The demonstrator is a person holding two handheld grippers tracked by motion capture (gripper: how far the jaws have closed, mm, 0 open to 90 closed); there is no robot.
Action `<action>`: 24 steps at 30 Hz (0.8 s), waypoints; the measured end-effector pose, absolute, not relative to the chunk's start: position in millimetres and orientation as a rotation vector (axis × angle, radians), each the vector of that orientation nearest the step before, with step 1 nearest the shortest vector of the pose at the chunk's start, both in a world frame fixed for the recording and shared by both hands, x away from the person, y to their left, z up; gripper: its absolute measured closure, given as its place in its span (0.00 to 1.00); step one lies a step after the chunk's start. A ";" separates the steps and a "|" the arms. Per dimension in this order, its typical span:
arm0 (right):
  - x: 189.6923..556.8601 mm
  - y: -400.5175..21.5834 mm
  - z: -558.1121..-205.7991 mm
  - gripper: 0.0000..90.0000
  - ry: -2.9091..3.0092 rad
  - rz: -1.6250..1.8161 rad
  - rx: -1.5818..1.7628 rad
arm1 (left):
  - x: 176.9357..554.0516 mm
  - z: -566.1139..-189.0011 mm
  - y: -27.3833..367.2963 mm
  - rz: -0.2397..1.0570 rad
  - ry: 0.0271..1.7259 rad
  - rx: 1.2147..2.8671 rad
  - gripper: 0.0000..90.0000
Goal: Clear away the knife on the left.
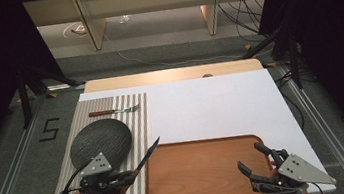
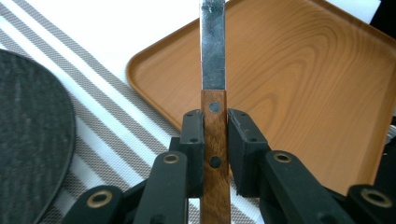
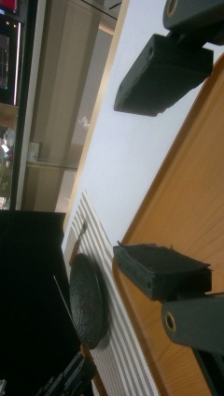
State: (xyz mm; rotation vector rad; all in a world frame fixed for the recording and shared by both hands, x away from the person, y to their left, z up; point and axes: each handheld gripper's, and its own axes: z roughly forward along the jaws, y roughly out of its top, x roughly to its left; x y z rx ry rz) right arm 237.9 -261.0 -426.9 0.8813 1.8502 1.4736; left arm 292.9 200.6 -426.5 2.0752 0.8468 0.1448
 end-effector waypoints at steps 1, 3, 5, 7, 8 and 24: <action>238.0 -261.1 -426.9 0.29 1.850 1.474 0.880 | 292.9 -426.8 199.1 0.139 0.847 2.074 0.85; 238.1 -261.3 -426.9 0.29 1.850 1.473 0.882 | 292.7 -427.7 196.3 0.130 0.843 2.070 0.85; 238.0 -261.2 -426.9 0.29 1.849 1.473 0.881 | 292.4 -428.6 194.1 0.116 0.833 2.064 0.85; 238.0 -261.2 -426.9 0.29 1.849 1.474 0.881 | 292.3 -429.3 191.8 0.109 0.829 2.065 0.85; 238.0 -261.2 -426.9 0.29 1.849 1.473 0.881 | 291.8 -429.4 190.3 0.116 0.829 2.068 0.85; 238.4 -260.5 -427.3 0.29 1.851 1.473 0.879 | 288.9 -430.9 168.1 0.084 0.804 2.099 0.85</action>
